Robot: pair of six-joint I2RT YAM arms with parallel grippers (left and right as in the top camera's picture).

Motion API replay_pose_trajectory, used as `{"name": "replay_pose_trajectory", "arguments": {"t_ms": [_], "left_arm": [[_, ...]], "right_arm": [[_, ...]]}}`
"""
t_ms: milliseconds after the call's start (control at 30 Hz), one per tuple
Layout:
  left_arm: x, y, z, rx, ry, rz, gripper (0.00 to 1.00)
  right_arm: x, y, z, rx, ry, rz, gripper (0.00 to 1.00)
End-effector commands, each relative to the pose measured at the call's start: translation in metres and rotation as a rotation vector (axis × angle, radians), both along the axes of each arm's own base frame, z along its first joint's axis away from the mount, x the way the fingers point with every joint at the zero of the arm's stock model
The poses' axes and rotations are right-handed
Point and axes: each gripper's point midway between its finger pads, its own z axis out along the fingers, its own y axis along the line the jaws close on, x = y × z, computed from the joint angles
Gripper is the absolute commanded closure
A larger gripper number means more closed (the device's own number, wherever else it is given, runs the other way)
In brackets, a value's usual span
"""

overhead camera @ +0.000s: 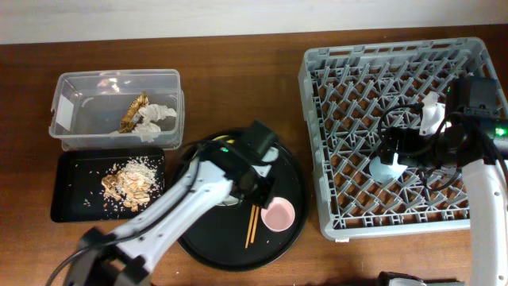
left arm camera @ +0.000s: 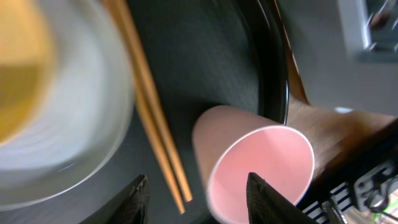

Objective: Sort waste into correct bins and load items into the dishwasher rack
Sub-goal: 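Grasp the pink cup with left gripper and pass to right gripper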

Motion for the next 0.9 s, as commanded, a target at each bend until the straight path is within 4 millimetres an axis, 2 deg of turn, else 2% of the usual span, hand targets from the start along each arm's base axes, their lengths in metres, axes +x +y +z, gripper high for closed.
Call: {"name": "replay_pose_trajectory", "arguments": {"t_ms": [0,67,100,167,233,300,367,400,433,467,533,600,633,733,800,867], "left_arm": [[-0.019,-0.013,-0.037,0.056,0.095,-0.064,0.54],[-0.020,-0.015,-0.051,0.076,0.118,-0.061,0.78],[-0.017,-0.015,-0.052,0.077,0.112,-0.058,0.99],[-0.003,-0.015,-0.043,0.055,0.084,-0.030,1.00],[0.015,-0.012,-0.024,0.014,0.039,0.008,1.00],[0.044,0.009,0.017,-0.064,-0.059,0.105,1.00],[0.073,0.046,0.063,-0.179,-0.129,0.311,1.00],[0.086,0.057,0.089,-0.324,-0.134,0.375,1.00],[0.091,0.058,0.102,-0.412,-0.130,0.379,1.00],[0.098,0.058,0.117,-0.525,-0.108,0.392,1.00],[0.107,0.054,0.141,-0.712,-0.072,0.364,1.00],[0.105,0.043,0.156,-0.827,-0.045,0.289,1.00],[0.103,0.034,0.166,-0.907,-0.018,0.227,1.00],[0.098,0.027,0.175,-0.988,0.029,0.165,1.00],[0.089,0.023,0.187,-1.051,0.054,0.103,1.00],[0.088,0.023,0.188,-1.057,0.061,0.097,1.00]], "right_arm": [[0.001,0.001,0.003,0.012,-0.010,-0.003,0.01],[0.001,0.001,0.003,0.012,-0.010,-0.003,0.01],[0.001,0.001,0.003,0.012,-0.010,-0.002,0.01],[0.001,0.001,0.003,0.012,-0.010,-0.002,0.01],[0.001,0.001,0.003,0.012,-0.010,-0.003,0.01],[0.002,-0.001,0.002,0.003,-0.008,-0.006,0.01],[0.007,-0.002,0.003,0.002,-0.024,-0.017,0.01],[0.014,0.009,0.006,0.067,-0.055,0.008,0.01],[0.018,0.021,0.009,0.132,-0.076,0.043,0.01],[0.023,0.044,0.015,0.245,-0.116,0.132,0.01],[0.023,0.102,0.034,0.496,-0.195,0.396,0.01],[0.021,0.129,0.038,0.591,-0.200,0.498,0.01],[0.020,0.152,0.040,0.662,-0.194,0.569,0.01],[0.018,0.199,0.059,0.859,-0.248,0.741,0.01],[0.018,0.223,0.075,1.004,-0.301,0.842,0.01],[0.015,0.238,0.092,1.119,-0.356,0.934,0.01]]}}
